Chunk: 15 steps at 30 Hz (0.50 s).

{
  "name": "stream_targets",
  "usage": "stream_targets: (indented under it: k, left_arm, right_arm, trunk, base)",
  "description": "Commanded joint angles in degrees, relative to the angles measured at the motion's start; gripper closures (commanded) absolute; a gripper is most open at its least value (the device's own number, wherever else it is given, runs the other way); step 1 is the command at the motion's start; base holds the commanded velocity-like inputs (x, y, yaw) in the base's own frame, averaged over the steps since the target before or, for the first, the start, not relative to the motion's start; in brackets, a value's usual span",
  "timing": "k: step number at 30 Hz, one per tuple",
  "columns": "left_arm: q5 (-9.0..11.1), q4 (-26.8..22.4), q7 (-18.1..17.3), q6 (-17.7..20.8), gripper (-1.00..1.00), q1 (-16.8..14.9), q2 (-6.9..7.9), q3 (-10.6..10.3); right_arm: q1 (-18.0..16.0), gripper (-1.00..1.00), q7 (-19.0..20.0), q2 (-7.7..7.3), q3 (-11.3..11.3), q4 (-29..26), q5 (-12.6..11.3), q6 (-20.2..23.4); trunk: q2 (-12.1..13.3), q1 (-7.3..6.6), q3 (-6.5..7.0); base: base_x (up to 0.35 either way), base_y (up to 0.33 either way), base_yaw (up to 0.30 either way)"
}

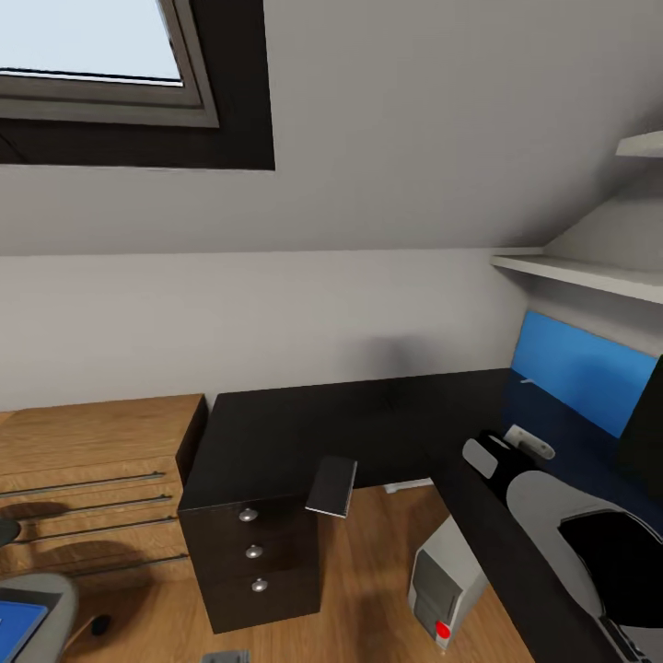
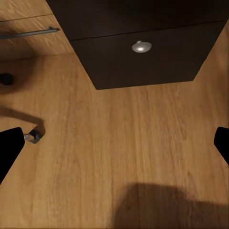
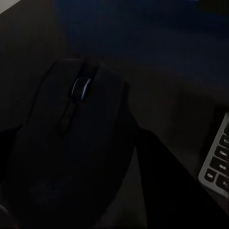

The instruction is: In the bedroom, organize the workspace by keeping the computer under the desk, ensuring the monitor is on the desk, placing the keyboard on the desk next to the monitor, placing the mouse on the desk next to the keyboard, moving the folder from the swivel chair onto the desk next to the mouse, stacking the notebook on top of the folder with the pen on top of the notebook, and positioning the swivel chair next to the desk.

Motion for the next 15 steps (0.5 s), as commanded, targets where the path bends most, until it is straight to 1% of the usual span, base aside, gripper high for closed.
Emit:
stream_targets:
  k: [1, 4, 5, 8, 12, 14, 15]
  left_arm:
    - [0.7, -0.2, 0.3, -0.3, -1.0, -0.1, 0.03, -0.5]
    - [0.7, -0.5, 0.3, -0.4, -1.0, -0.1, 0.01, -0.6]
    - [0.9, -0.5, 0.4, -0.3, -1.0, -0.1, 0.0, -0.2]
    - [0.9, -0.5, 0.4, -0.3, -1.0, -0.1, 0.0, -0.2]
    - [0.9, -0.5, 0.4, -0.3, -1.0, -0.1, 0.0, -0.2]
    - [0.9, -0.4, 0.4, -0.3, -1.0, -0.1, 0.0, -0.2]
    - [0.9, -0.4, 0.4, -0.3, -1.0, -0.1, 0.0, -0.2]
  right_arm:
    - [0.0, 1.0, -0.2, -0.02, 0.4, -0.1, -0.8, -0.3]
    - [0.0, 1.0, -0.2, -0.01, 0.4, -0.1, -0.9, -0.1]
    - [0.0, 1.0, -0.1, 0.0, 0.4, 0.0, -0.9, 0.6]
    - [0.0, 1.0, 0.0, -0.05, 0.4, 0.0, -0.9, 1.7]
    - [0.0, 1.0, 0.2, -0.31, -0.4, 0.0, -0.9, 1.8]
    - [0.0, 1.0, 0.3, -0.5, -1.1, 0.0, -1.8, 1.8]
    - [0.0, 1.0, 0.3, -0.75, -1.4, 0.0, -3.0, 1.7]
  trunk:
    - [-0.1, 0.01, -0.09]
    - [-0.1, 0.01, -0.2]
    - [-0.5, 0.23, -0.38]
    - [-1.7, 0.89, -0.92]
    - [-3.3, 1.77, -1.63]
    - [-4.1, 2.21, -1.99]
    - [-4.5, 2.43, -2.17]
  base:
    - [0.0, 0.0, 0.0]
    - [0.0, 0.0, 0.0]
    - [0.0, 0.0, 0.0]
    - [0.0, 0.0, 0.0]
    - [0.0, 0.0, 0.0]
    - [0.0, 0.0, 0.0]
    - [0.0, 0.0, 0.0]
